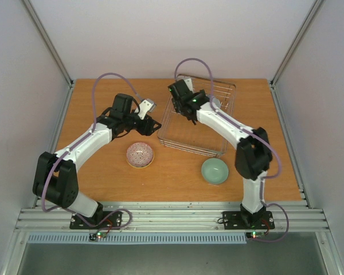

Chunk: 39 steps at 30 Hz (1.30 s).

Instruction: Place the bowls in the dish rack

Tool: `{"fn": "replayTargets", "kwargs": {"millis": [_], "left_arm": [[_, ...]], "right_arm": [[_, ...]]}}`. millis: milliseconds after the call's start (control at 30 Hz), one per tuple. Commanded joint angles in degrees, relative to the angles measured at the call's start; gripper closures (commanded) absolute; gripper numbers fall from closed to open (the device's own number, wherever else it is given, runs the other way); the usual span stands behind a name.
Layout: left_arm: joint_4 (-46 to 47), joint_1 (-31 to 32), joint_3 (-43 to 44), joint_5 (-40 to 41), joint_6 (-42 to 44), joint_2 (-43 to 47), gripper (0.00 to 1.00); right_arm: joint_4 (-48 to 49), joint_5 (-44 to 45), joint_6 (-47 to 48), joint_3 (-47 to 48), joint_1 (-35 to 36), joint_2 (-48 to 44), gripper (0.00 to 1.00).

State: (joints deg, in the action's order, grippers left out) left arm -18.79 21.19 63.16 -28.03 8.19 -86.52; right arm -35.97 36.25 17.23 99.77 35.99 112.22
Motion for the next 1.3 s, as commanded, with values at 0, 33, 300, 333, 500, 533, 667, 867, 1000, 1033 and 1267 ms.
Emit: {"fn": "replayTargets", "kwargs": {"millis": [0,33,300,333,500,533,667,867,1000,1033,1267], "left_arm": [[1.8,-0.2,0.1,-0.5,0.8,-0.8,0.34],[1.8,-0.2,0.2,-0.8,0.7,-0.9,0.34],[1.1,-0.2,0.6,-2.2,0.4,-1.5,0.34],[1.2,-0.1,0.6,-2.3,0.4,-1.5,0.34],[1.0,-0.1,0.7,-2.9,0.2,-1.2,0.34],[1.0,-0.1,0.7,-2.9,0.2,-1.1,0.34],[1.0,-0.1,0.8,-3.9,-0.2,-1.0,0.34],[1.0,-0.1,0.7,-4.4,-0.5,-1.1,0.34],[0.8,-0.2,0.8,-4.4,-0.6,-1.0,0.34],[0.8,-0.2,0.8,-4.4,-0.6,-1.0,0.34],[0.8,-0.1,1.0,-4.5,-0.8,-1.6,0.34]], "right_arm": [[0.3,-5.9,-5.2,-8.8,0.2,-10.7,0.06],[-0.4,-7.2,-6.6,-11.3,0.2,-12.9,0.06],[-6.0,-13.5,-16.7,-30.7,0.3,-35.2,0.14],[-7.3,-13.6,-18.1,-32.5,0.4,-37.8,0.15],[-15.6,-12.2,-26.5,-41.7,0.9,-50.4,0.22],[-17.5,-11.8,-29.0,-43.2,0.9,-52.7,0.24],[-22.5,-13.7,-34.9,-48.4,0.9,-60.1,0.31],[-24.1,-17.4,-41.1,-56.1,0.9,-62.9,0.37],[-23.2,-19.8,-43.9,-60.8,0.9,-63.0,0.4],[-22.8,-20.0,-44.4,-61.8,0.9,-63.1,0.41],[-19.9,-21.1,-45.1,-66.3,0.9,-61.9,0.47]]}}
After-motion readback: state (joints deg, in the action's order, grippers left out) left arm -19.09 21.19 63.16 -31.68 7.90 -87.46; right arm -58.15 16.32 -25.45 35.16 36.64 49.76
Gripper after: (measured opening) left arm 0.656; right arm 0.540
